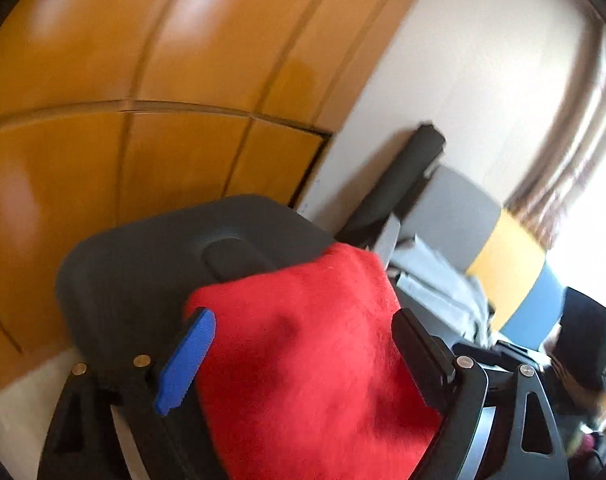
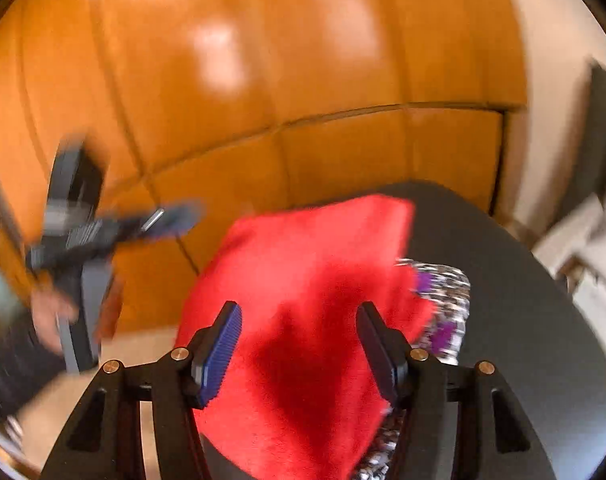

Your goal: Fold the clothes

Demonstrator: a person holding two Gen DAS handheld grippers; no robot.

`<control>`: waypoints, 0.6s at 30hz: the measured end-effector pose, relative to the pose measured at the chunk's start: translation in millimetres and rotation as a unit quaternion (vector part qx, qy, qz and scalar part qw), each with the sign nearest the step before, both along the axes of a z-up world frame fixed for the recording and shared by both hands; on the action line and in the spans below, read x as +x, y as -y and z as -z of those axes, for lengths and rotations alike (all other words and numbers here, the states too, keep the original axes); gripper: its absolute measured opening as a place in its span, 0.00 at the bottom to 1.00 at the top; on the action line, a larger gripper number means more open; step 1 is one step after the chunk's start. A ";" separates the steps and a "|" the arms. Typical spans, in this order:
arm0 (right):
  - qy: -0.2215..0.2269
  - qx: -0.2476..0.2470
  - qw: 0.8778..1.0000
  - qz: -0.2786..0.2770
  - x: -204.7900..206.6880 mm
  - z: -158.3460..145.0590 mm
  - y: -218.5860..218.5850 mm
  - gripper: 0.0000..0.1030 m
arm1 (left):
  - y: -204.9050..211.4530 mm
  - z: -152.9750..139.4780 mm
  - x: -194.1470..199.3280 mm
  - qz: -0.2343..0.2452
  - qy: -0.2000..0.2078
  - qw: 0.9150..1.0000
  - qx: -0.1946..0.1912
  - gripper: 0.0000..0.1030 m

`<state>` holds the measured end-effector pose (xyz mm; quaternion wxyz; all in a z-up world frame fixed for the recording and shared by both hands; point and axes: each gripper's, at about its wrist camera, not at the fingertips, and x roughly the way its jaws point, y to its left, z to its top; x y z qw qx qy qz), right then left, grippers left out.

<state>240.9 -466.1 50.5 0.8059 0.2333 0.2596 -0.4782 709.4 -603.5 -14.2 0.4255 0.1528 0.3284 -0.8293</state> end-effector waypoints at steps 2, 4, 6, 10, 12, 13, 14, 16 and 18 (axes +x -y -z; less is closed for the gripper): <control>-0.056 0.022 0.998 0.008 20.9 27.5 11.8 0.57 | 25.6 16.0 -26.9 0.010 0.030 0.999 0.029 0.88; -0.109 0.051 0.993 0.021 40.5 59.5 41.0 0.57 | 47.4 33.3 -49.8 0.012 0.064 0.996 0.060 0.86; -0.118 0.039 0.992 0.020 40.9 77.6 47.1 0.57 | 57.7 52.5 -63.6 0.003 0.100 0.992 0.072 0.88; -0.072 0.032 0.996 0.035 28.3 86.0 50.2 0.57 | 64.0 65.0 -59.2 -0.007 0.067 0.994 0.086 0.92; -0.058 0.021 0.998 0.034 23.4 88.4 43.5 0.58 | 57.2 66.1 -56.1 -0.008 0.062 0.995 0.084 0.93; -0.055 0.018 0.998 0.035 22.7 88.6 41.1 0.58 | 52.5 64.7 -56.1 -0.009 0.065 0.994 0.084 0.92; -0.060 0.020 0.997 0.037 25.4 86.9 40.2 0.58 | 49.7 59.1 -56.6 -0.012 0.066 0.994 0.083 0.92; -0.072 0.026 0.996 0.041 31.4 81.7 41.0 0.57 | 45.7 44.6 -58.3 -0.018 0.069 0.994 0.079 0.91; -0.095 0.035 0.994 0.043 39.4 67.8 50.0 0.57 | 37.3 28.4 -54.9 -0.023 0.071 0.995 0.071 0.91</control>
